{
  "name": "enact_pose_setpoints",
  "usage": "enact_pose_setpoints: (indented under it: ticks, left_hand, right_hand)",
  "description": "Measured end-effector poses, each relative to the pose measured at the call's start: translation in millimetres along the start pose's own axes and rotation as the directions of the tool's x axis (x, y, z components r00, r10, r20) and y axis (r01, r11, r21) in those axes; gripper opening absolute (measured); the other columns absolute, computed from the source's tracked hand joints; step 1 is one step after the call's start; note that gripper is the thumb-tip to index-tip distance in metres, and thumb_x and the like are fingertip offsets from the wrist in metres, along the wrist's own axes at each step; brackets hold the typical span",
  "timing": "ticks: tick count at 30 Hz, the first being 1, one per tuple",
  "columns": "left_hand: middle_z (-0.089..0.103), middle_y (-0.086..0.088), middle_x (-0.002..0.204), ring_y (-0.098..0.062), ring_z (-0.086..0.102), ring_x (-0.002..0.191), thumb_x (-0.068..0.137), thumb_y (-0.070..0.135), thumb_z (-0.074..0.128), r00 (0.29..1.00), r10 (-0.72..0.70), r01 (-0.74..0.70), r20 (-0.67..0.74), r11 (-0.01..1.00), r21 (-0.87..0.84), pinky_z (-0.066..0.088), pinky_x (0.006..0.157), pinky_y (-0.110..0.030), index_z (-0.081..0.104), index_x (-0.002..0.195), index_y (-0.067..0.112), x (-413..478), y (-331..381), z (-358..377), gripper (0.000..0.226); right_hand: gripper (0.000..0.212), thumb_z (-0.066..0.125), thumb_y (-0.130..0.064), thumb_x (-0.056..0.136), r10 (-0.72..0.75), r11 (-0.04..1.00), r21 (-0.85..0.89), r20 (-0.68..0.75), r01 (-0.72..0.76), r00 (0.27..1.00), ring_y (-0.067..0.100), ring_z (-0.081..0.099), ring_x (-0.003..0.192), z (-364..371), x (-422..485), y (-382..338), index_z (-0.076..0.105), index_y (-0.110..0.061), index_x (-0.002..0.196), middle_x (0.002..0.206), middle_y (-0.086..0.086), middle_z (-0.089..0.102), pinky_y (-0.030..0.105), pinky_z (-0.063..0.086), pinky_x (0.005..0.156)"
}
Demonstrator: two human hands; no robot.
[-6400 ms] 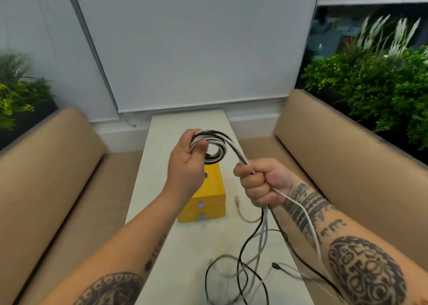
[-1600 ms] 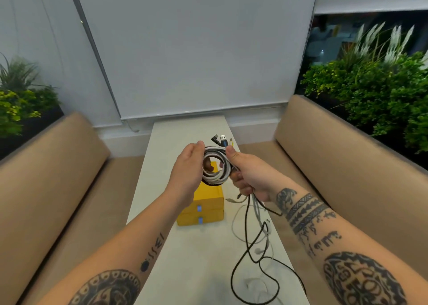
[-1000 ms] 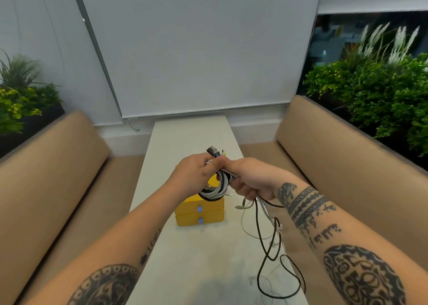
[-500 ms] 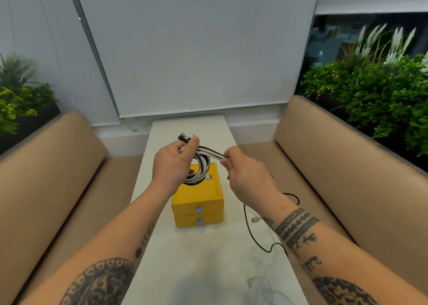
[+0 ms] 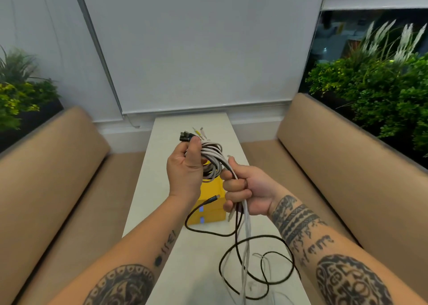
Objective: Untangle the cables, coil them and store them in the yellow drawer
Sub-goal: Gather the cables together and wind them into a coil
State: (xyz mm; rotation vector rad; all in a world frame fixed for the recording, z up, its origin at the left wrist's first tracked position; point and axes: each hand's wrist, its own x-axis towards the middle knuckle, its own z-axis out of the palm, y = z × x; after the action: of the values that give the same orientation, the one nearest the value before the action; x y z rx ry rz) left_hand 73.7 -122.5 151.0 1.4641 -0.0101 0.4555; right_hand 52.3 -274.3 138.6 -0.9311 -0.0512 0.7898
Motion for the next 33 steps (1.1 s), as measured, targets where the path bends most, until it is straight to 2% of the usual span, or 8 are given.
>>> enact_pose_setpoints:
  ticks: [4, 8, 12, 18, 24, 29, 31, 33]
  left_hand:
    - [0.056, 0.003, 0.064, -0.005, 0.053, 0.054, 0.101, 0.036, 0.054, 0.990, -0.121, 0.110, -0.071, 0.983, -0.147, 0.043, 0.052, -0.021, 0.056, 0.074, 0.016, -1.3, -4.0, 4.7, 0.034]
    - [0.060, 0.003, 0.065, -0.007, 0.056, 0.054, 0.102, 0.035, 0.052, 0.972, -0.224, 0.199, -0.067, 0.944, -0.264, 0.045, 0.053, -0.022, 0.059, 0.081, 0.016, -3.3, 0.3, 12.5, 0.029]
    - [0.060, -0.009, 0.079, -0.021, 0.055, 0.073, 0.101, 0.040, 0.052, 0.959, -0.282, 0.262, -0.016, 0.909, -0.326, 0.043, 0.065, -0.033, 0.060, 0.086, 0.016, -2.4, -4.0, 11.2, 0.029]
    - [0.064, -0.009, 0.090, -0.018, 0.060, 0.080, 0.100, 0.048, 0.048, 0.932, -0.352, 0.358, 0.083, 0.861, -0.361, 0.046, 0.063, -0.030, 0.064, 0.106, 0.013, 1.6, -7.3, 4.2, 0.039]
    - [0.074, -0.001, 0.109, -0.020, 0.068, 0.106, 0.095, 0.067, 0.041, 0.928, -0.318, 0.337, 0.193, 0.939, -0.074, 0.054, 0.092, -0.044, 0.072, 0.112, 0.025, 2.3, -9.8, -10.5, 0.054]
    - [0.077, 0.000, 0.093, -0.021, 0.070, 0.087, 0.103, 0.059, 0.029, 0.900, -0.335, 0.264, 0.278, 0.928, 0.262, 0.054, 0.077, -0.039, 0.075, 0.098, 0.021, 10.1, -1.1, -30.9, 0.059]
    - [0.076, -0.001, 0.083, -0.022, 0.066, 0.077, 0.103, 0.055, 0.030, 0.942, -0.298, 0.245, 0.157, 0.926, 0.287, 0.052, 0.073, -0.038, 0.076, 0.083, 0.016, 16.9, -0.6, -38.7, 0.064]
    - [0.070, 0.005, 0.080, -0.019, 0.062, 0.079, 0.100, 0.046, 0.039, 0.997, -0.068, 0.077, -0.039, 0.935, 0.348, 0.048, 0.073, -0.035, 0.070, 0.076, 0.018, 24.5, -2.3, -46.3, 0.049]
  right_hand:
    - [0.052, 0.059, -0.074, 0.073, -0.160, 0.981, -0.148, -0.222, 0.129, 0.962, 0.008, 0.014, 0.039, 14.8, 1.4, 1.0, 0.050, -0.023, 0.080, 0.059, -0.008, 0.011, 0.031, 0.039, 0.058]
    - [0.049, 0.071, -0.062, 0.065, -0.320, 0.925, -0.305, -0.312, 0.225, 0.894, 0.009, 0.020, 0.041, 21.9, 8.3, 3.9, 0.046, -0.021, 0.076, 0.054, -0.009, 0.022, 0.033, 0.036, 0.057]
    - [0.038, 0.067, -0.068, 0.066, -0.414, 0.863, -0.404, -0.221, 0.303, 0.883, 0.010, 0.020, 0.046, 25.3, 9.4, 5.7, 0.067, -0.032, 0.078, 0.060, -0.008, 0.023, 0.032, 0.036, 0.055]
    - [0.025, 0.061, -0.063, 0.081, -0.510, 0.743, -0.603, -0.226, 0.292, 0.830, 0.011, 0.026, 0.044, 27.3, 11.5, 3.2, 0.068, -0.039, 0.081, 0.056, -0.007, 0.030, 0.029, 0.038, 0.050]
    - [0.029, 0.058, -0.055, 0.095, -0.523, 0.634, -0.754, -0.254, 0.172, 0.814, 0.012, 0.031, 0.044, 19.7, 4.2, -14.4, 0.067, -0.034, 0.076, 0.054, -0.007, 0.036, 0.029, 0.040, 0.048]
    - [0.028, 0.056, -0.048, 0.098, -0.455, 0.601, -0.794, -0.246, 0.091, 0.856, 0.011, 0.028, 0.046, 9.5, -7.5, -29.0, 0.063, -0.022, 0.090, 0.052, -0.011, 0.035, 0.026, 0.038, 0.046]
    - [0.027, 0.056, -0.046, 0.099, -0.444, 0.604, -0.792, -0.246, 0.085, 0.862, 0.012, 0.026, 0.048, 7.5, -11.5, -31.7, 0.063, -0.022, 0.089, 0.052, -0.011, 0.034, 0.026, 0.037, 0.045]
    - [0.028, 0.055, -0.046, 0.099, -0.434, 0.596, -0.799, -0.235, 0.081, 0.870, 0.013, 0.026, 0.049, 6.8, -16.1, -34.2, 0.062, -0.021, 0.090, 0.052, -0.010, 0.035, 0.025, 0.038, 0.046]
